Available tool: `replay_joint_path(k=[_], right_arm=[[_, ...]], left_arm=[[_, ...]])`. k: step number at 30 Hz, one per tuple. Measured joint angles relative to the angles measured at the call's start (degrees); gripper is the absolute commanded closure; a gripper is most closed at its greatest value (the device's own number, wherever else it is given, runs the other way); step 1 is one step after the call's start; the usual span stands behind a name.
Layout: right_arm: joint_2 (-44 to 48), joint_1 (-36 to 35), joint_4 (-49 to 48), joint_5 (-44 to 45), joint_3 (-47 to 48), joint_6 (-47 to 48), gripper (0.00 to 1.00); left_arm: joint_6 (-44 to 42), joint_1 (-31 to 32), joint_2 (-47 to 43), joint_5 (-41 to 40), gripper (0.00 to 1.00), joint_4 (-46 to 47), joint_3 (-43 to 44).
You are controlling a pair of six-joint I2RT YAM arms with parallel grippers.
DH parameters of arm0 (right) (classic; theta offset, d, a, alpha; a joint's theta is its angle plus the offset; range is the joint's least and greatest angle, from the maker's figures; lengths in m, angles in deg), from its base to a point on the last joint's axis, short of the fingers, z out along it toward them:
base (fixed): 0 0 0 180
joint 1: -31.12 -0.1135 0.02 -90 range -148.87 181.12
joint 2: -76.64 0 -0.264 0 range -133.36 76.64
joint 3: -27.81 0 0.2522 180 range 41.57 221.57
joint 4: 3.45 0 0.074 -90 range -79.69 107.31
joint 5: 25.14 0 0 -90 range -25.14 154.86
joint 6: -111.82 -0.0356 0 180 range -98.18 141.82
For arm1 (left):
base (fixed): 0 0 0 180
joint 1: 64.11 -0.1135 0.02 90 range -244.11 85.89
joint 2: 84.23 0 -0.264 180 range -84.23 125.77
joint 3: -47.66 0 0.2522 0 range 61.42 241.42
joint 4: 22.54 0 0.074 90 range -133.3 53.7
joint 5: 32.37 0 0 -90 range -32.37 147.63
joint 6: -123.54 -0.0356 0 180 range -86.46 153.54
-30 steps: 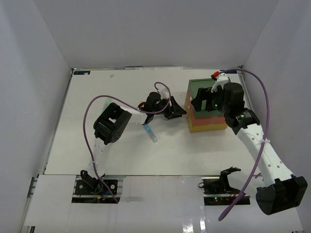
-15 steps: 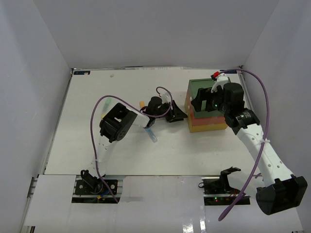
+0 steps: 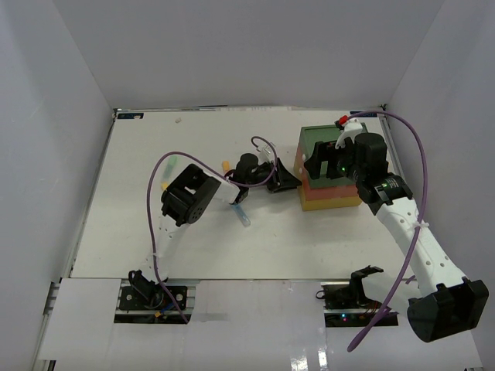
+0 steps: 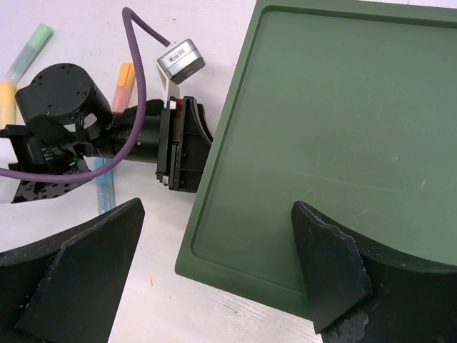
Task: Sort the stationery into containers
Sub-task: Open the drawer in the storage box.
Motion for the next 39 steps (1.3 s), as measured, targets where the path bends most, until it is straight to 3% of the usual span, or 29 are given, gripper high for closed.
replay_joint_path(k=[11,39], right_arm=[[0.0,0.0,0.0,-0.2,0.0,0.0,0.1],[0.0,0.02,-2.03,-2.03,-1.01,-0.02,0.1]], left_arm=[[1.14,0.04,2.27,1.05,0.55,4.13,0.72],[1.44,-0.07,3.52,1.03,0.57,6.25,1.84]])
